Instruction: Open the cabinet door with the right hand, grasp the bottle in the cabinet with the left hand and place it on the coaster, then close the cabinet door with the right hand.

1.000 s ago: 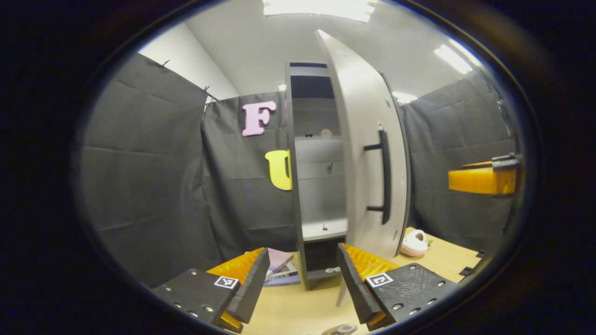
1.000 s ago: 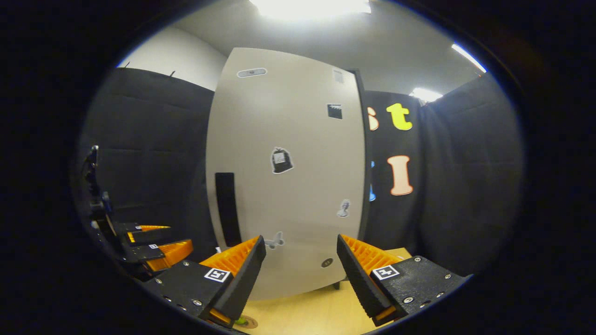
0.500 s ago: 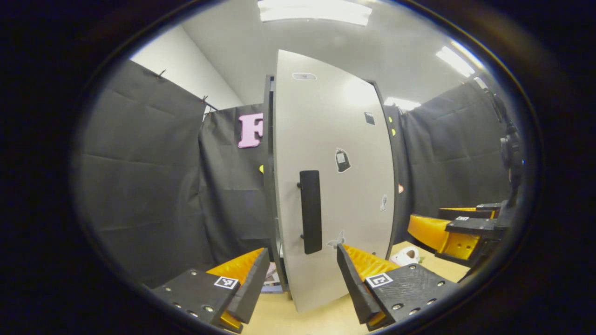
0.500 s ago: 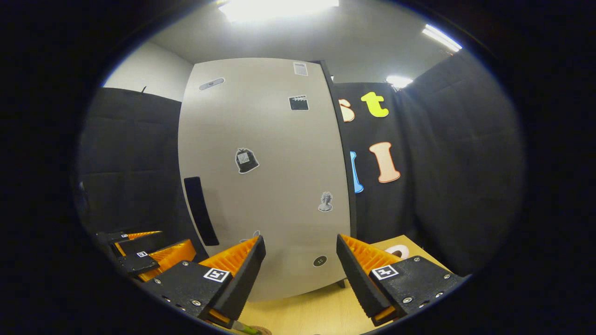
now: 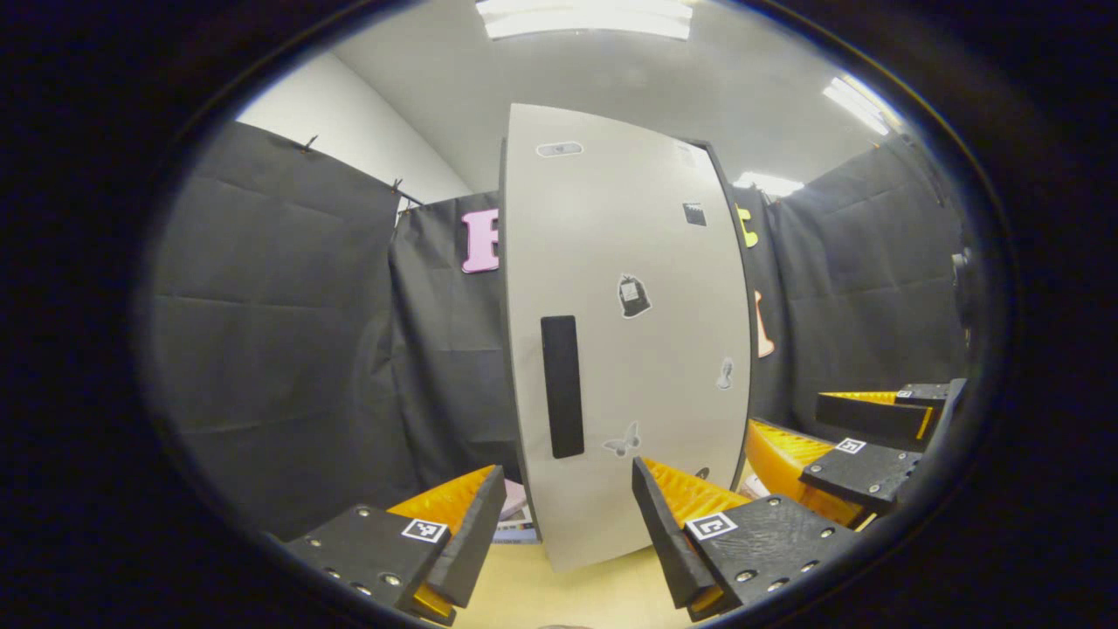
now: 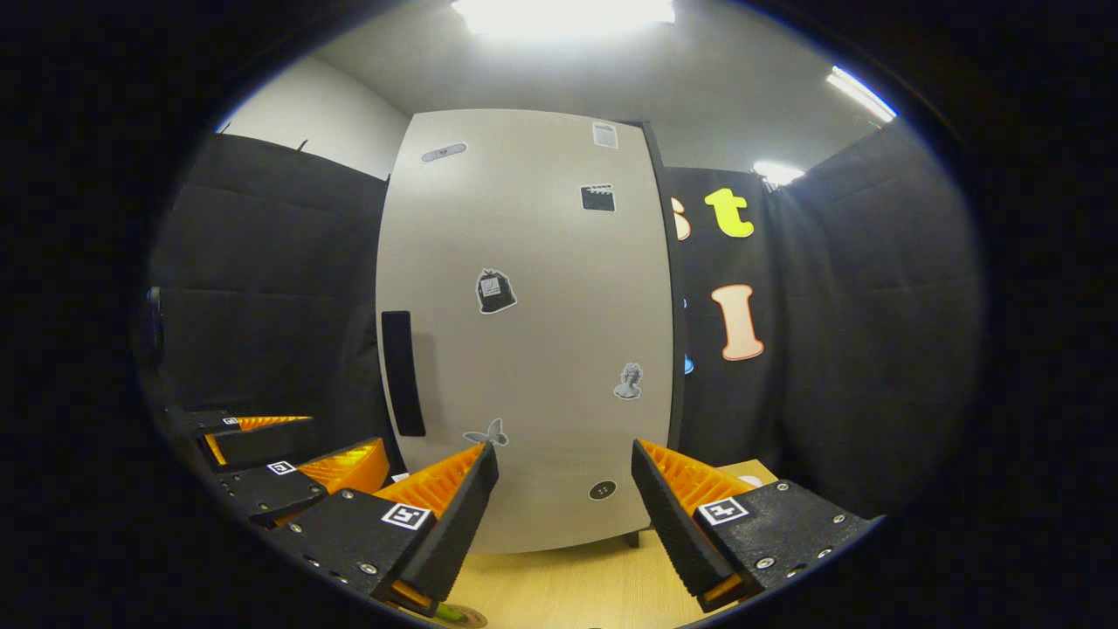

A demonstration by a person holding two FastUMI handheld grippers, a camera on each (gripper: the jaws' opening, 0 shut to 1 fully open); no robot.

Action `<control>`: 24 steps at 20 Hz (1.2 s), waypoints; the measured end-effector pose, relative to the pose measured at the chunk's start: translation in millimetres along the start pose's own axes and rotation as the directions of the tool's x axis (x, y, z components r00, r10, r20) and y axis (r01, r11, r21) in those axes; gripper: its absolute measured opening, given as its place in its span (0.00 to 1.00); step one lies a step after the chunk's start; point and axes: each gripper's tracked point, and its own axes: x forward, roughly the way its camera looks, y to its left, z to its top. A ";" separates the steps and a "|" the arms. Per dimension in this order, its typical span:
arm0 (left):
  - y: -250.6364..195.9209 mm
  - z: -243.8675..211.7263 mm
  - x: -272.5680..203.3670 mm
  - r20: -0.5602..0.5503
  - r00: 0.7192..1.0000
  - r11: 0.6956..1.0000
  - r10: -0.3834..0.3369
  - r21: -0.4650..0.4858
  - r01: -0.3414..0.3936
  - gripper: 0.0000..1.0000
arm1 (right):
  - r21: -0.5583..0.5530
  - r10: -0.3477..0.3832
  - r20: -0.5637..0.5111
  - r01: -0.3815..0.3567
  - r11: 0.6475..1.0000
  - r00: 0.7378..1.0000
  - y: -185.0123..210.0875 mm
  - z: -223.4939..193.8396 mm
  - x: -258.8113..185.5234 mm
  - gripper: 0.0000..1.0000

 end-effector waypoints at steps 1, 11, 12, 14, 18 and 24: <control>1.1 -0.9 -0.3 0.002 1.000 1.000 0.003 0.000 -0.003 0.89 | 0.001 -0.003 -0.001 0.003 1.000 1.000 -0.9 -0.3 1.9 0.95; -2.3 -2.4 2.0 0.000 1.000 1.000 0.014 -0.016 -0.014 0.83 | 0.019 -0.038 -0.011 0.038 0.999 0.999 -11.1 3.2 1.1 0.95; -2.9 -4.8 3.3 -0.004 1.000 1.000 0.010 -0.025 -0.011 0.83 | 0.013 -0.042 -0.013 0.042 0.999 0.999 -11.0 4.5 1.7 0.95; -2.0 -7.6 4.8 -0.015 1.000 0.999 0.016 -0.033 -0.017 0.83 | 0.005 -0.044 -0.019 0.044 0.999 0.999 -7.3 3.3 0.4 0.95; -0.5 -5.7 5.8 -0.007 1.000 0.999 0.024 -0.044 -0.024 0.89 | -0.003 -0.038 -0.017 0.038 0.999 0.999 -5.7 5.7 0.3 0.95; 7.3 5.8 10.4 0.019 0.999 0.999 0.033 -0.033 -0.032 0.89 | 0.016 -0.044 -0.028 0.044 0.999 0.999 -4.0 10.4 -0.9 0.94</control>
